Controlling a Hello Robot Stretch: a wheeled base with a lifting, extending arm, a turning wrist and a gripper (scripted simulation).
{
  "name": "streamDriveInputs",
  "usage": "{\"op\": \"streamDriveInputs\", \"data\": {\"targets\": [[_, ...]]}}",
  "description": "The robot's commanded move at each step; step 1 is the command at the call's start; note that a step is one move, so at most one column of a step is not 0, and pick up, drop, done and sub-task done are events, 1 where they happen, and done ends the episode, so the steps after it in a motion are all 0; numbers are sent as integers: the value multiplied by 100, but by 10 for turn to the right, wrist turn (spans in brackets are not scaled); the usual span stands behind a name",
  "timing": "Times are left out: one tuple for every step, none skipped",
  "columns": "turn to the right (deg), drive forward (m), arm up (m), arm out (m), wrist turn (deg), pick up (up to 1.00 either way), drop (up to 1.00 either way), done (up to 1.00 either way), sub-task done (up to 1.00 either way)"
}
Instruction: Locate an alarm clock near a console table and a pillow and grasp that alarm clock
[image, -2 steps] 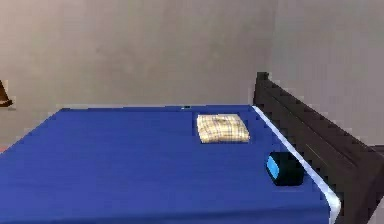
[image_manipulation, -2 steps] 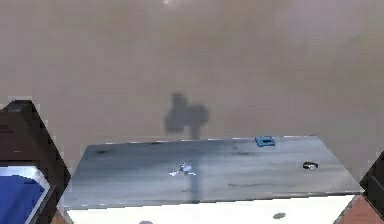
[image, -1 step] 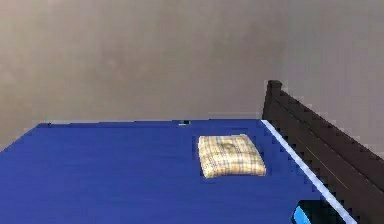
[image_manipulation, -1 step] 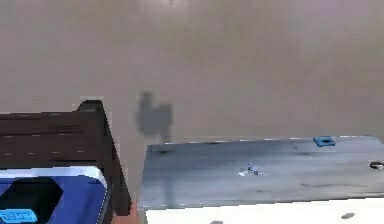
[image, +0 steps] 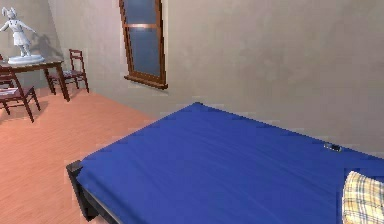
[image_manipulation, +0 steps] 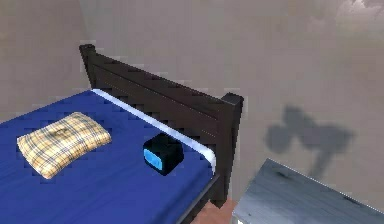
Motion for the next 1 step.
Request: {"op": "streamDriveInputs", "data": {"targets": [[0, 0, 50, 0, 0, 0, 0, 0, 0]]}}
